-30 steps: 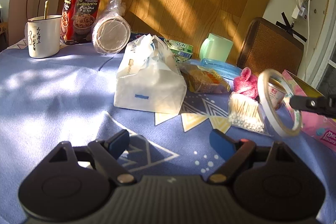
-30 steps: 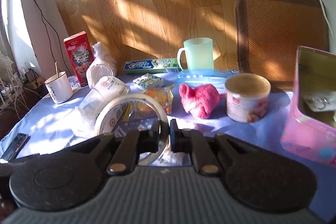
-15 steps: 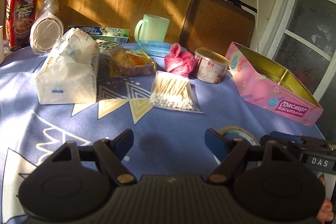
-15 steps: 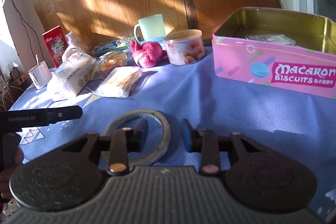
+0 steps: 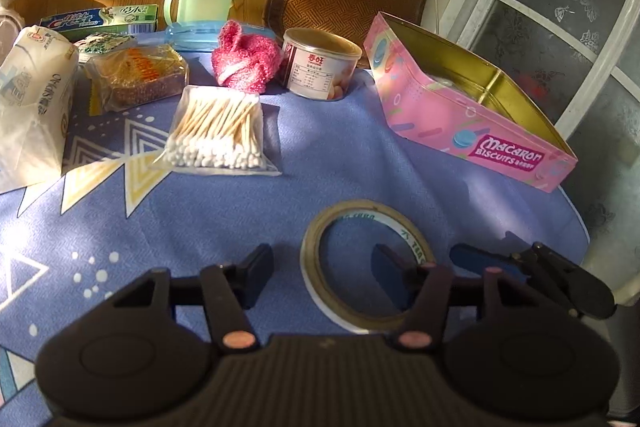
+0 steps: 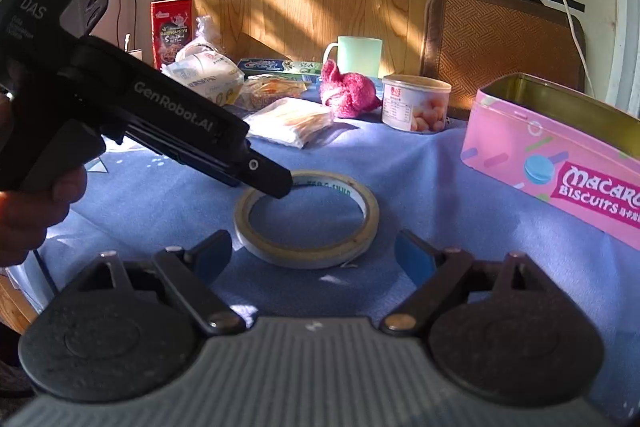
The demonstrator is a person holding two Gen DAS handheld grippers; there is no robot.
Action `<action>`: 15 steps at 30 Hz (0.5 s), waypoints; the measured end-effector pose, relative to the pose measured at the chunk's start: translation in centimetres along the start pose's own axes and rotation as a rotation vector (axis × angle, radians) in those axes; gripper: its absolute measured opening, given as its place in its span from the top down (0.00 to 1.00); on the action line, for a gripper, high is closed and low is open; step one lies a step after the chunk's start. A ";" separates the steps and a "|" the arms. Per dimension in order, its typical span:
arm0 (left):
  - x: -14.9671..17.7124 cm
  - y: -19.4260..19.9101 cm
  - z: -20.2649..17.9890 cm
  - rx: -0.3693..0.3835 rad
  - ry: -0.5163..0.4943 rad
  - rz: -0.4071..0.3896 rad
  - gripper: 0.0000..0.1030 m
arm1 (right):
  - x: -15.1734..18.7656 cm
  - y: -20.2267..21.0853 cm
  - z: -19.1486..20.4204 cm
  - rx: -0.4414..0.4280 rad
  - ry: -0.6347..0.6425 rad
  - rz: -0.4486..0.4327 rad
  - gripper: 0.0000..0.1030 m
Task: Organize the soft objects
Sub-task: 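Carry the tape roll into the pink tin and open the left tool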
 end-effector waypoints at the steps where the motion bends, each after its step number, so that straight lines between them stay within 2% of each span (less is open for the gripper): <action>1: 0.0 -0.3 -0.3 -0.014 -0.018 0.000 0.50 | 0.1 -0.5 -0.2 -0.010 -0.016 0.007 0.13; 2: 0.0 -0.4 -0.6 -0.024 -0.031 0.000 0.55 | 0.2 -0.6 -0.2 -0.023 -0.031 0.003 0.13; 4: 0.0 -0.5 -1.2 -0.020 -0.040 0.008 0.58 | 0.2 -0.4 0.4 -0.049 -0.018 -0.014 0.24; 6: -0.3 -0.6 -1.5 -0.033 -0.044 0.011 0.59 | 0.1 -0.1 0.7 -0.032 -0.006 -0.039 0.26; 8: -1.0 -0.4 -2.0 -0.015 -0.041 -0.003 0.59 | -0.2 0.3 0.4 -0.011 -0.010 -0.068 0.26; 11: -2.8 0.0 -3.8 0.015 -0.071 -0.037 0.59 | -1.1 1.5 -0.6 0.042 -0.018 -0.140 0.26; 15: -6.3 -0.7 -8.1 0.041 -0.183 -0.084 0.59 | -2.9 3.0 -3.7 0.147 -0.025 -0.228 0.26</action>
Point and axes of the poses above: each gripper's, at about its wrist camera, not at the fingertips, and y roughly against the way its jaws point, z to its left, x to its underside, the point moved 7 cm from there along -y, roughly the way its jaws point, and after that the axes turned 6 degrees about x, right-handed, at the moved point
